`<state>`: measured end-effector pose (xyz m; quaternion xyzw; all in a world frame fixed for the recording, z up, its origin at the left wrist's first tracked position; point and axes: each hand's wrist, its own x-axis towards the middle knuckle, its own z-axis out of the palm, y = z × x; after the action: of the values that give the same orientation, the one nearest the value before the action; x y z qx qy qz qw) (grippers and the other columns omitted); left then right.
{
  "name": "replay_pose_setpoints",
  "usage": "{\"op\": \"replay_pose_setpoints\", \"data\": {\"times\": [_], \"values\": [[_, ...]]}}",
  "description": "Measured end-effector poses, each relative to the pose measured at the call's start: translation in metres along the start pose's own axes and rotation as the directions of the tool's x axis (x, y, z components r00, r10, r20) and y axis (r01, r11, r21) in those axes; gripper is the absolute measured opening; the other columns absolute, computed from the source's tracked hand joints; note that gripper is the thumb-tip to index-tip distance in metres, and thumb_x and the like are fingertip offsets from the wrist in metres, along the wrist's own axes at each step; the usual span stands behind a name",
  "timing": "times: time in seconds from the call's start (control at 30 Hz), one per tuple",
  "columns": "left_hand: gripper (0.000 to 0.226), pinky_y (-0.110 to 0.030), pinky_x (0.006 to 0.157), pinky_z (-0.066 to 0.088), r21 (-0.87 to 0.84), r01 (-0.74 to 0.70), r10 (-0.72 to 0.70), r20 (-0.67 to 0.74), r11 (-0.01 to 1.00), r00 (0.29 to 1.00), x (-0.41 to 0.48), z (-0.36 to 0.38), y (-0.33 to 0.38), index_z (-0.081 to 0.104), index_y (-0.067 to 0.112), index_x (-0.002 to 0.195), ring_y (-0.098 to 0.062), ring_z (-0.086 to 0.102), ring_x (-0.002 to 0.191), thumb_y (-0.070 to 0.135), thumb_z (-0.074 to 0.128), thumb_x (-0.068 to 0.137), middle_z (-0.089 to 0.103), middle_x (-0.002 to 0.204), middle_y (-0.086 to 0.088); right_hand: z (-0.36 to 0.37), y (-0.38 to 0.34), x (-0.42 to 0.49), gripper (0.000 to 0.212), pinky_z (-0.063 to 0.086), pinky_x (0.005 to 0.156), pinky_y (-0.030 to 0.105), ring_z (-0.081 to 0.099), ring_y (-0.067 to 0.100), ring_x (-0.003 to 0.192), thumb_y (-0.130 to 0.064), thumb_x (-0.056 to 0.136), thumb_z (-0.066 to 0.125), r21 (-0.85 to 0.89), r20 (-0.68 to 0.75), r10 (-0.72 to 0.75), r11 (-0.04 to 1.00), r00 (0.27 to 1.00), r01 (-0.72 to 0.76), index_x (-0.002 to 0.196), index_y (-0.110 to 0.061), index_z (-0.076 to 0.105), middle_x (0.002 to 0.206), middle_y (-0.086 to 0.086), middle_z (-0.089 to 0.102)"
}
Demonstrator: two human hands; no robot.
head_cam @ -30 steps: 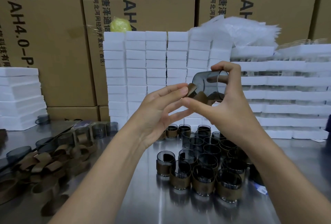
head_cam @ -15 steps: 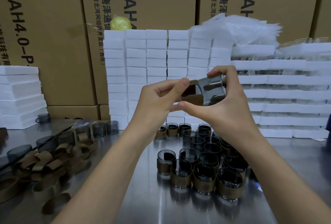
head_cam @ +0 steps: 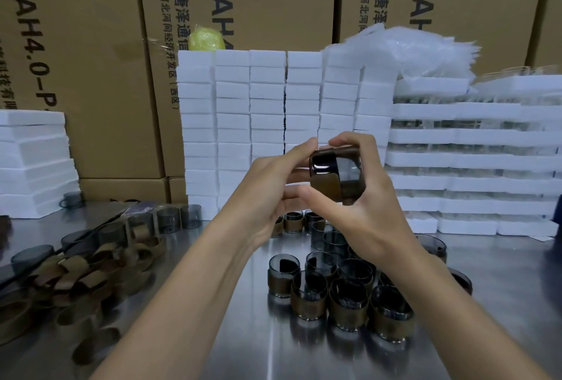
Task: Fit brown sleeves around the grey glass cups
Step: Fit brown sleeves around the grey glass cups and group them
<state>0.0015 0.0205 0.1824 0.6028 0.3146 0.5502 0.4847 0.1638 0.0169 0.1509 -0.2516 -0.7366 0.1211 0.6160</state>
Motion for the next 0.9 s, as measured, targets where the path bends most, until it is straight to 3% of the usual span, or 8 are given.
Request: {"op": "replay_pose_setpoints", "data": {"times": [0.1,0.23,0.4,0.5,0.6,0.73,0.8,0.9], "values": [[0.032,-0.033,0.080,0.067,0.019,0.008,-0.008,0.013,1.000,1.000,0.001,-0.003,0.002,0.086,0.021,0.111,-0.029,0.082,0.101,0.045,0.067,0.104,0.083,0.112,-0.009,-0.003,0.003,-0.001,0.060,0.055,0.079,0.015,0.073,0.010,0.105,-0.055,0.086,0.080,-0.015,0.055,0.010,1.000,0.998,-0.009,0.134,-0.038,0.047,0.118,-0.022,0.068],[0.028,-0.051,0.098,0.061,0.080,0.005,-0.009,0.047,0.997,0.999,0.000,-0.004,-0.001,0.086,0.023,0.110,-0.033,0.081,0.101,0.041,0.065,0.103,0.083,0.112,-0.009,-0.005,0.010,-0.001,0.056,0.058,0.077,0.026,0.074,0.016,0.105,-0.059,0.092,0.075,-0.106,0.141,0.002,0.994,0.990,0.013,0.135,-0.044,0.044,0.118,-0.016,0.071],[0.031,-0.037,0.085,0.064,0.090,0.000,-0.008,0.083,0.996,0.997,0.000,-0.005,-0.001,0.084,0.021,0.115,-0.031,0.081,0.103,0.042,0.065,0.103,0.083,0.115,-0.009,-0.009,0.014,-0.002,0.054,0.058,0.078,0.027,0.074,0.014,0.103,-0.062,0.096,0.071,-0.135,0.175,-0.025,0.990,0.984,0.049,0.138,-0.044,0.042,0.117,-0.019,0.071],[0.036,-0.042,0.096,0.060,0.121,-0.021,0.006,0.122,0.992,0.993,0.000,-0.004,0.000,0.083,0.024,0.120,-0.028,0.080,0.110,0.050,0.062,0.106,0.082,0.119,-0.006,-0.013,0.011,0.002,0.051,0.056,0.074,0.019,0.075,0.012,0.101,-0.058,0.095,0.072,-0.129,0.160,-0.037,0.990,0.986,0.058,0.136,-0.043,0.045,0.114,-0.020,0.073],[0.041,-0.043,0.101,0.061,0.197,-0.047,0.002,0.223,0.979,0.975,-0.002,-0.006,0.002,0.080,0.030,0.127,-0.022,0.077,0.118,0.059,0.061,0.105,0.080,0.128,0.001,-0.021,0.008,0.007,0.052,0.054,0.074,0.025,0.074,0.014,0.095,-0.063,0.091,0.073,-0.170,0.144,-0.009,0.985,0.990,0.033,0.132,-0.041,0.049,0.108,-0.019,0.073],[0.039,-0.025,0.086,0.062,0.172,-0.040,0.006,0.193,0.984,0.981,-0.001,-0.006,0.002,0.080,0.023,0.123,-0.018,0.077,0.094,0.051,0.077,0.096,0.082,0.110,0.005,-0.027,0.005,0.010,0.060,0.059,0.072,0.032,0.076,0.015,0.088,-0.061,0.077,0.088,-0.170,0.115,0.047,0.985,0.992,-0.027,0.123,-0.039,0.056,0.113,-0.016,0.073],[0.041,-0.022,0.083,0.060,0.175,-0.044,0.017,0.150,0.984,0.988,0.001,-0.008,-0.001,0.082,0.021,0.118,-0.012,0.075,0.089,0.049,0.087,0.088,0.078,0.098,0.004,-0.029,0.003,0.011,0.067,0.064,0.078,0.039,0.077,0.015,0.095,-0.057,0.072,0.095,-0.163,0.116,0.061,0.986,0.991,-0.042,0.122,-0.037,0.056,0.118,-0.014,0.072],[0.043,-0.023,0.085,0.060,0.194,-0.051,0.019,0.163,0.980,0.986,0.002,-0.015,-0.001,0.083,0.024,0.114,-0.012,0.078,0.110,0.049,0.090,0.080,0.083,0.116,0.001,-0.030,0.001,0.010,0.067,0.062,0.094,0.042,0.072,0.013,0.117,-0.045,0.072,0.100,-0.171,0.149,0.027,0.985,0.989,-0.001,0.127,-0.037,0.062,0.125,-0.015,0.072]]}}
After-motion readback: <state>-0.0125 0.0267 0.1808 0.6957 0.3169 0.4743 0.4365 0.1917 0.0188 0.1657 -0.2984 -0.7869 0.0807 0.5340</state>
